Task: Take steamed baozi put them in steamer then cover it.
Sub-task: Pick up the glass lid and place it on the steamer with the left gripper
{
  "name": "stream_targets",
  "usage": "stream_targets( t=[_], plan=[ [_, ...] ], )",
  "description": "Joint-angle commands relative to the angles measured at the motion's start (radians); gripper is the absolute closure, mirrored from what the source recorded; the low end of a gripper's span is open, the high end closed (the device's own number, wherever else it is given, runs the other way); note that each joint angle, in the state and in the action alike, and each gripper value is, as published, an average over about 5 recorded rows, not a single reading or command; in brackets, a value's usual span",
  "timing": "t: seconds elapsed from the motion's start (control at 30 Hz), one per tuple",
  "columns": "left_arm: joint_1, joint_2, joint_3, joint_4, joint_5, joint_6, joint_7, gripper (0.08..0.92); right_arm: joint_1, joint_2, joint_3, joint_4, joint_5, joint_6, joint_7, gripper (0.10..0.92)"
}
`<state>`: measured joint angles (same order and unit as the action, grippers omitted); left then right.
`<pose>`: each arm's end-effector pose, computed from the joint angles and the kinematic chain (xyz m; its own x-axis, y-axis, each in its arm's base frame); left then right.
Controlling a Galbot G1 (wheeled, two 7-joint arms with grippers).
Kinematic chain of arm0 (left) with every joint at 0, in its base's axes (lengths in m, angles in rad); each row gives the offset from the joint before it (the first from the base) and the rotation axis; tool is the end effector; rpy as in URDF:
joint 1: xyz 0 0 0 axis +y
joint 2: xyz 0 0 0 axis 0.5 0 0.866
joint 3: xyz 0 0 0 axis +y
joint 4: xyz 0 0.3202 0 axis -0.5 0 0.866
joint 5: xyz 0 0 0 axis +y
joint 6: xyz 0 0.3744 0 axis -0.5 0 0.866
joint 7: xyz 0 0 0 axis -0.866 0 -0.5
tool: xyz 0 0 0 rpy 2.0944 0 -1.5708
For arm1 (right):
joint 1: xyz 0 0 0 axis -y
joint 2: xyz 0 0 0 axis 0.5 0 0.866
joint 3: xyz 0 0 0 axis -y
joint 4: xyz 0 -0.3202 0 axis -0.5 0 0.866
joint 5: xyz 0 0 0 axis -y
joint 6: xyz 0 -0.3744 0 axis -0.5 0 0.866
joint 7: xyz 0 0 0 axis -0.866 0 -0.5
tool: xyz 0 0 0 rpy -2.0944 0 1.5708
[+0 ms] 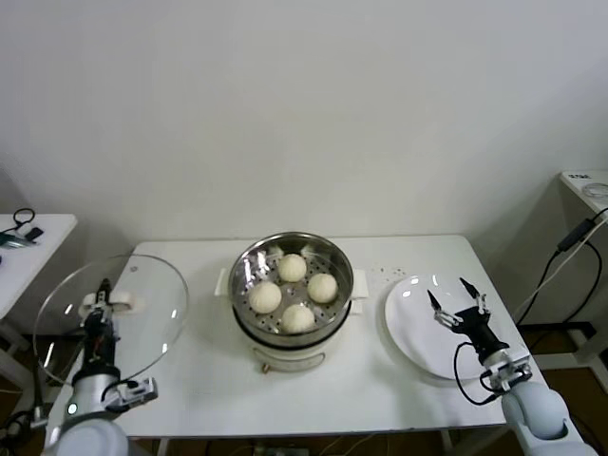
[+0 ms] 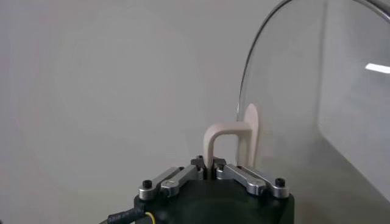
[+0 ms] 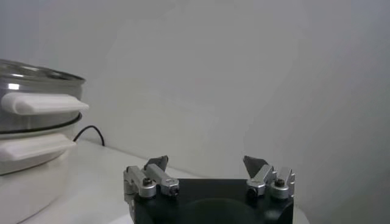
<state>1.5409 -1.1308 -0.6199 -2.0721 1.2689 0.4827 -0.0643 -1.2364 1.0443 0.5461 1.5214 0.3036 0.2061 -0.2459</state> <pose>0.2340 0.0883 -0.2548 -0.9344 -0.3337 -0.1247 -0.0777 -0.1506 0.9855 0.3129 -0.1775 -0.3538 -0.9683 -0.2388 0.0736 -0.2492 0.9449 -0.2124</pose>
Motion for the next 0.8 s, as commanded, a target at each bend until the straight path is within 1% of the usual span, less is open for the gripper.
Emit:
stream_targets(
  t=[0.03,0.13,0.2,0.27,0.33,0.4,0.53,0.67,0.8],
  plan=[
    [-0.129,0.15,0.246,-0.141,0.001,0.172,0.095,0.85,0.022,-0.003,-0.02,-0.025,-0.022,-0.001,0.009,0.203],
    [-0.247,0.173,0.365,-0.134,0.026,0.22,0.159,0.85,0.029,0.002,-0.024,-0.032,-0.028,-0.003,0.01,0.203],
    [-0.331,0.168,0.449,-0.125,0.046,0.253,0.216,0.85,0.031,0.005,-0.024,-0.036,-0.031,-0.003,0.011,0.203],
    [-0.413,0.147,0.524,-0.11,0.069,0.28,0.272,0.85,0.033,0.008,-0.022,-0.041,-0.034,-0.003,0.011,0.203],
    [-0.477,0.113,0.58,-0.092,0.101,0.296,0.323,0.85,0.035,0.009,-0.019,-0.047,-0.037,-0.002,0.011,0.203],
    [-0.528,0.063,0.62,-0.07,0.144,0.303,0.373,0.85,0.036,0.009,-0.015,-0.053,-0.038,-0.001,0.011,0.203],
    [-0.584,-0.02,0.669,-0.027,0.226,0.303,0.441,0.85,0.04,0.007,-0.01,-0.062,-0.04,-0.002,0.012,0.203],
    [-0.618,-0.098,0.696,0.021,0.287,0.303,0.465,0.85,0.039,0.007,-0.001,-0.07,-0.042,-0.002,0.012,0.203],
    [-0.62,-0.185,0.712,0.068,0.326,0.303,0.454,0.85,0.034,0.005,0.01,-0.077,-0.044,0.0,0.012,0.203]
  ],
)
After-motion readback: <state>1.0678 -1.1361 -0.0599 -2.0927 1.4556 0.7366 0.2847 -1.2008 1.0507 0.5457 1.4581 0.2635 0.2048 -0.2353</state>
